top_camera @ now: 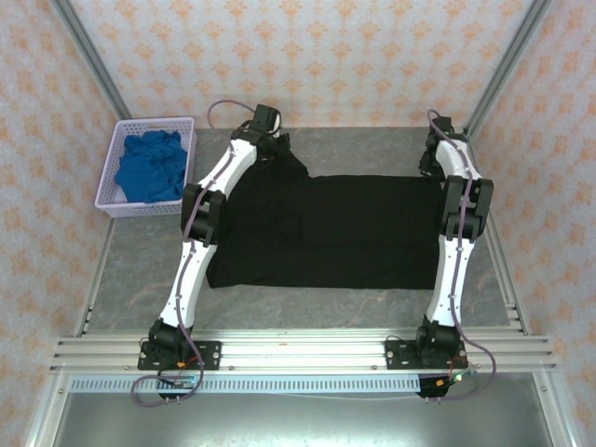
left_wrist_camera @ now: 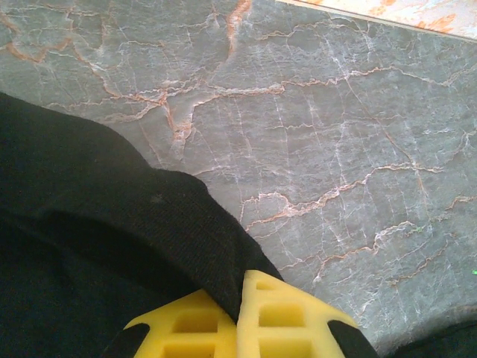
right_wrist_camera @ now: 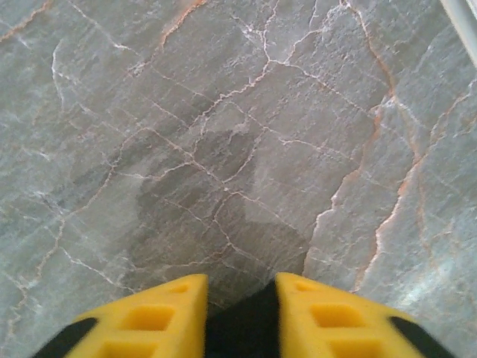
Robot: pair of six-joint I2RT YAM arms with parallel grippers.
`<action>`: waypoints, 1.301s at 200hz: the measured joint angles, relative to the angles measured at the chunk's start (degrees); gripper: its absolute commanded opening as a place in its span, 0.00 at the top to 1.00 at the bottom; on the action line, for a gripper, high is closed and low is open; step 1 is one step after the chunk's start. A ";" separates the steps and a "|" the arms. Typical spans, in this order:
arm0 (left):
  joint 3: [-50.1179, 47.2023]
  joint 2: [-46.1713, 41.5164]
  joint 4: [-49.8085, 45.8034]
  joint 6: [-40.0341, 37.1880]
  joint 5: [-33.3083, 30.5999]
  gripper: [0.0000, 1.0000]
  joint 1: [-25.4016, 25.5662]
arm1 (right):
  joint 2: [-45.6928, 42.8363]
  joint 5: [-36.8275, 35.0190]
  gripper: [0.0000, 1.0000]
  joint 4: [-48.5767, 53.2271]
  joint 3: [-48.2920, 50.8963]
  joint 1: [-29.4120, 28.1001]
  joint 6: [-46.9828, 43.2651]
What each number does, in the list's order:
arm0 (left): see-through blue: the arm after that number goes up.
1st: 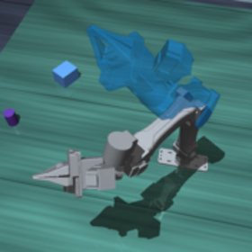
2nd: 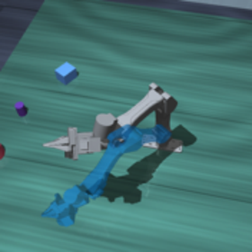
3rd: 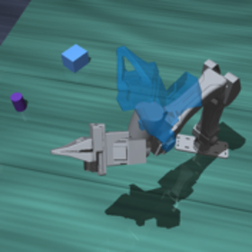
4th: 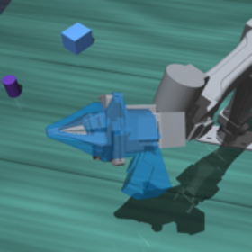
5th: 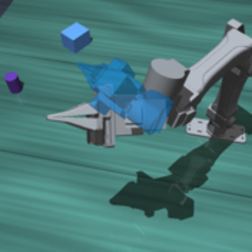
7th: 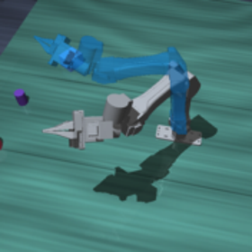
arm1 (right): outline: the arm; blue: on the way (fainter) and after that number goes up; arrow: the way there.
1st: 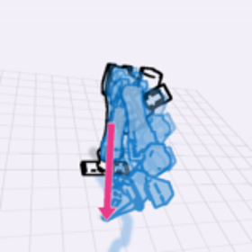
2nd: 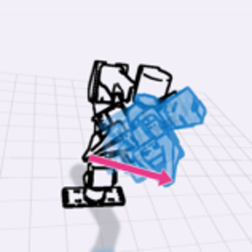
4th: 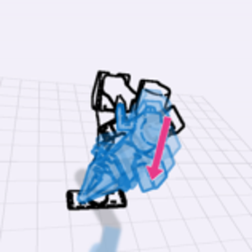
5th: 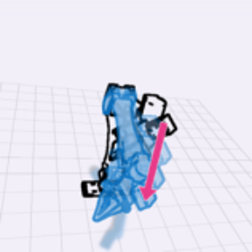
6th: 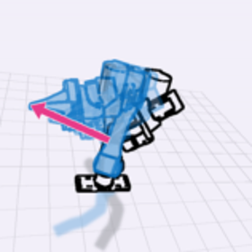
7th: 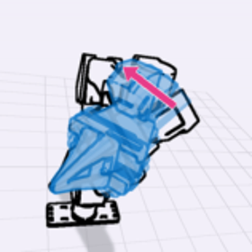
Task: Fold the inside-out t-shirt
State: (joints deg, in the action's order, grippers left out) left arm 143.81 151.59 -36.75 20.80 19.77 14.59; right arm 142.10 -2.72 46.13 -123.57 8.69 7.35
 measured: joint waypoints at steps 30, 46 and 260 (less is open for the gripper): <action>-0.87 -1.16 -0.37 -0.37 0.04 1.00 0.00 | 0.15 0.04 0.92 0.79 -0.52 0.04 -0.63; -1.88 -2.69 -0.50 -0.33 0.46 1.00 0.00 | 0.15 0.07 0.93 1.09 -0.66 0.13 -1.25; -64.52 -57.81 -2.12 1.64 -2.32 1.00 7.63 | -37.73 -1.66 0.99 -6.51 43.69 0.15 -4.42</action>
State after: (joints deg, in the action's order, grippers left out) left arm 79.29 93.78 -38.87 22.44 17.45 22.22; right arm 104.38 -4.38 39.62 -79.88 8.84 2.94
